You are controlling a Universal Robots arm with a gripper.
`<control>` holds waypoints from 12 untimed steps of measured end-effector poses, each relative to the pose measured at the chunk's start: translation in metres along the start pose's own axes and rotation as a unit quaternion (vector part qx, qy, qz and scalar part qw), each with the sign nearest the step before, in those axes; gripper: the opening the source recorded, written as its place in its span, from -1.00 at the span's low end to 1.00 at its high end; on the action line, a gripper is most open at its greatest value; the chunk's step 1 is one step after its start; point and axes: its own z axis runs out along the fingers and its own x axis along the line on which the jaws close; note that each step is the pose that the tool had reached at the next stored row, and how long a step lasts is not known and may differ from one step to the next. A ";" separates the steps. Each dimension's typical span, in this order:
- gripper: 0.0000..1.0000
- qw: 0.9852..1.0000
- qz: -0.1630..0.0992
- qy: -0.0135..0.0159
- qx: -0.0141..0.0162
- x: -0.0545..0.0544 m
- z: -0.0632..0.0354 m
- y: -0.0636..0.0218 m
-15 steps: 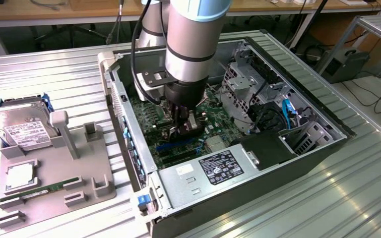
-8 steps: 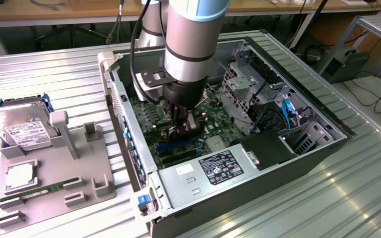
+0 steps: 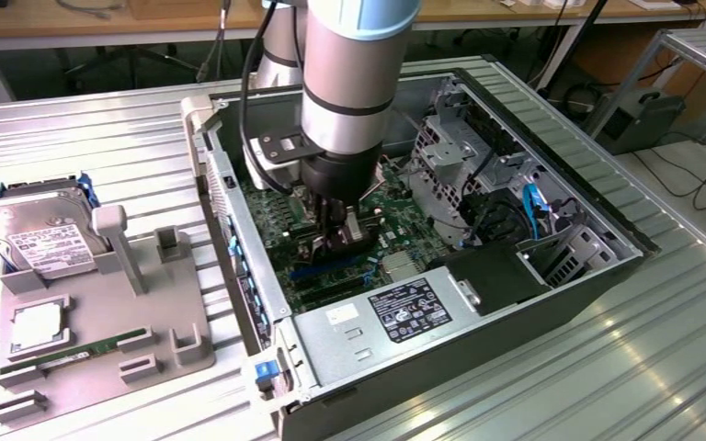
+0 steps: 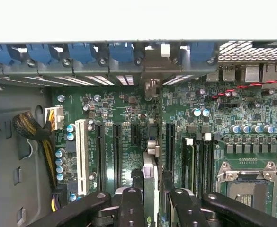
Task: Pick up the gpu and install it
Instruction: 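Insert the gpu into the slot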
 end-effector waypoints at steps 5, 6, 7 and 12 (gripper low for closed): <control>-0.47 1.000 0.000 0.000 0.000 0.000 0.0037 0.0009; -0.47 1.000 0.000 0.000 0.000 0.000 0.0039 0.0009; -0.47 1.000 0.000 0.000 0.000 0.000 0.0041 0.0009; -0.47 1.000 0.000 0.000 0.000 0.000 0.0041 0.0009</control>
